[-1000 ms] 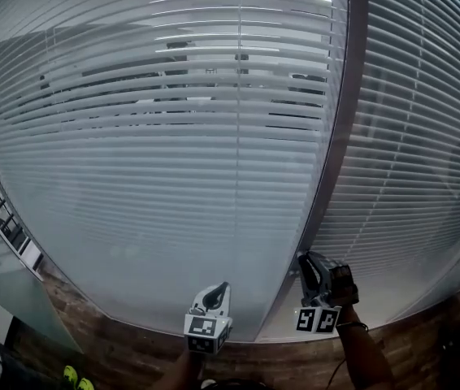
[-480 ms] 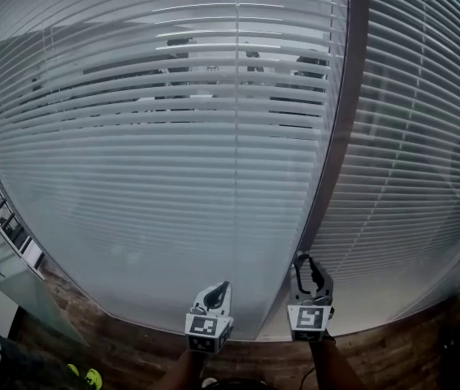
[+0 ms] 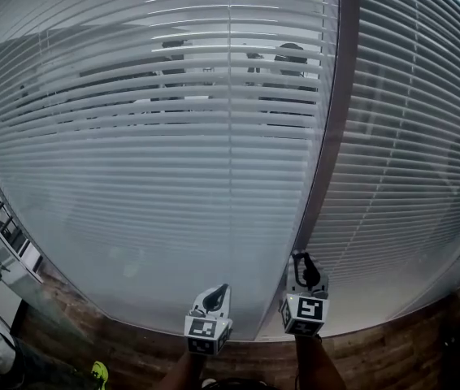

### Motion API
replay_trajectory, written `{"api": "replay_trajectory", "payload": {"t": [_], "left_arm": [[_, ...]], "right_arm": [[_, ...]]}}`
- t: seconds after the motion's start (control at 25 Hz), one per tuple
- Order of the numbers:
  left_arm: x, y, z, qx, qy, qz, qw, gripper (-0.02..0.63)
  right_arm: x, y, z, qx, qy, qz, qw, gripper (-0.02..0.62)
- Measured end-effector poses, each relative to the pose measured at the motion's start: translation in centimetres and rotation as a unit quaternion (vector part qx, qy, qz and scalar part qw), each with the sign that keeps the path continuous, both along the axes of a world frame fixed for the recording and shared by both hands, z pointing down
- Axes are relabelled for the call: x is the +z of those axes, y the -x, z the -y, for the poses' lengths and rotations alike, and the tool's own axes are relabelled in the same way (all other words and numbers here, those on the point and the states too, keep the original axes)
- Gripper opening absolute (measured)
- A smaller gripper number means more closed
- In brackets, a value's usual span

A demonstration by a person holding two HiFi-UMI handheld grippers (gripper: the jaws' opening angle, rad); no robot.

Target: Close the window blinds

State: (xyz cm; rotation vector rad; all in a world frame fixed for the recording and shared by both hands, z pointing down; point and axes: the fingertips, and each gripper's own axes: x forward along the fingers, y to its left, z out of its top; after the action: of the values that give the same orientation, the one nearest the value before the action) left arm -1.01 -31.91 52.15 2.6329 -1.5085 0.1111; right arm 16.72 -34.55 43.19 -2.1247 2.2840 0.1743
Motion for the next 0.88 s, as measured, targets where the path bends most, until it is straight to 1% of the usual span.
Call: {"api": "replay_trajectory", "payload": {"t": [0.12, 0.2, 0.32, 0.4, 0.44, 0.48, 0.52, 0.56, 0.64, 0.72, 0.8, 0.88], "left_arm": [[0.1, 0.1, -0.1, -0.001, 0.001, 0.001, 1.0, 0.0], [0.0, 0.3, -0.2, -0.002, 0.0, 0.001, 1.0, 0.0], [-0.1, 0.8, -0.1, -0.008, -0.002, 0.001, 1.0, 0.0], [0.0, 1.1, 0.0, -0.013, -0.002, 0.001, 0.9999, 0.0], [0.0, 1.1, 0.0, -0.013, -0.002, 0.001, 0.9999, 0.0], [-0.1, 1.1, 0.0, -0.013, -0.003, 0.002, 0.9999, 0.0], [-0.2, 1.0, 0.0, -0.011, -0.004, 0.002, 0.9999, 0.0], [-0.3, 0.9, -0.1, -0.009, -0.006, 0.003, 0.9999, 0.0], [-0.4, 0.8, -0.1, -0.006, -0.007, 0.005, 0.9999, 0.0], [-0.5, 0.8, -0.1, -0.009, -0.006, 0.006, 0.9999, 0.0], [-0.8, 1.1, -0.4, -0.01, -0.005, 0.007, 0.9999, 0.0], [-1.0, 1.3, -1.0, -0.006, -0.005, 0.006, 1.0, 0.0]], "right_arm": [[0.0, -0.2, -0.1, -0.002, 0.0, 0.007, 1.0, 0.129], [0.0, -0.2, 0.0, 0.004, -0.006, -0.017, 1.0, 0.129], [-0.1, 0.2, 0.1, 0.016, -0.007, -0.109, 0.994, 0.127], [0.1, 0.3, 0.0, 0.018, 0.004, -0.169, 0.985, 0.127], [0.3, 0.3, 0.0, 0.019, 0.01, -0.202, 0.979, 0.127], [0.3, 0.5, 0.0, 0.019, 0.011, -0.241, 0.97, 0.127], [0.3, 0.6, 0.0, 0.018, 0.007, -0.284, 0.959, 0.127], [0.4, 0.6, 0.0, 0.017, 0.0, -0.33, 0.944, 0.127], [0.3, 0.8, 0.0, 0.008, -0.007, -0.411, 0.911, 0.127], [0.3, 1.0, -0.1, 0.0, -0.013, -0.481, 0.877, 0.127], [0.2, 1.2, -0.4, -0.003, -0.017, -0.539, 0.842, 0.127], [-0.1, 1.6, -1.0, -0.004, -0.019, -0.587, 0.809, 0.127]]}}
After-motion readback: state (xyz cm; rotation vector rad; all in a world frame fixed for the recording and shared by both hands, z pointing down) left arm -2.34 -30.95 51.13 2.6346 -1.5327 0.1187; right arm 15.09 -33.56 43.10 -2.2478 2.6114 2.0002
